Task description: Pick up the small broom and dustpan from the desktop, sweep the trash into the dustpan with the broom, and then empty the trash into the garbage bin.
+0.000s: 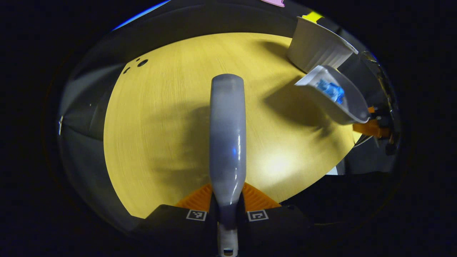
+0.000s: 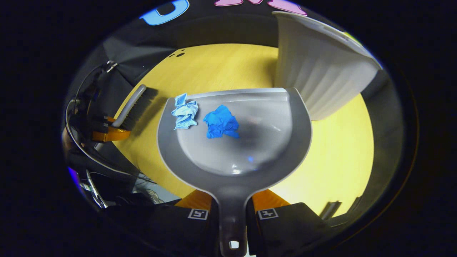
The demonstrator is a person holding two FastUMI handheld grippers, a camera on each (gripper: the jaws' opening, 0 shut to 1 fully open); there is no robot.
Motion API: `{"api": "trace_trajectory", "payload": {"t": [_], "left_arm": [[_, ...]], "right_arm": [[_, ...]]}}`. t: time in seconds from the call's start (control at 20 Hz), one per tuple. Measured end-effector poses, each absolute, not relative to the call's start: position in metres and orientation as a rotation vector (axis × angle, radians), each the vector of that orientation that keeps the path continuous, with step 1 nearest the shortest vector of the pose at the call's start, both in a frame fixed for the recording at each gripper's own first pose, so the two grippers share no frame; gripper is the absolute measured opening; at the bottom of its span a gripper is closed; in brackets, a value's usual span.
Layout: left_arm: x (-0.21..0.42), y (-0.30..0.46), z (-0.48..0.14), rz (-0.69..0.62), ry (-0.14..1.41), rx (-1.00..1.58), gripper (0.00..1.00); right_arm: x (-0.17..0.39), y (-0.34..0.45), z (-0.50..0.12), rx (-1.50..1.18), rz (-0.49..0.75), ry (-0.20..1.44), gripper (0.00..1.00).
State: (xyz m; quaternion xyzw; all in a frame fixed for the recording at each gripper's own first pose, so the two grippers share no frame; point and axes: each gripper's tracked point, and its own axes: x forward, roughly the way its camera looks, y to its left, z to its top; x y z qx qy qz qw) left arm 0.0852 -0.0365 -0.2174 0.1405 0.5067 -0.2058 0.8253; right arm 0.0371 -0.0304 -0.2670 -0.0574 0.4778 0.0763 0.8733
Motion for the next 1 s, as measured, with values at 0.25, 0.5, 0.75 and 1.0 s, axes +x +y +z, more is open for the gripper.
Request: {"api": "trace_trajectory", "payload": {"t": [0.25, 0.5, 0.75, 1.0], "left_arm": [[0.058, -0.035, -0.241, -0.459, 1.077, 0.281, 0.30], [0.054, -0.040, -0.243, -0.423, 1.081, 0.247, 0.30], [0.044, -0.047, -0.241, -0.367, 1.090, 0.214, 0.27], [0.035, -0.051, -0.250, -0.392, 1.100, 0.208, 0.31]], "right_arm": [[0.035, -0.022, -0.254, -0.086, 0.089, 1.006, 0.35], [0.034, -0.031, -0.245, -0.149, 0.142, 1.022, 0.35], [0.044, -0.051, -0.213, -0.206, 0.193, 0.994, 0.35], [0.040, -0.070, -0.149, -0.230, 0.145, 0.970, 0.35]]}}
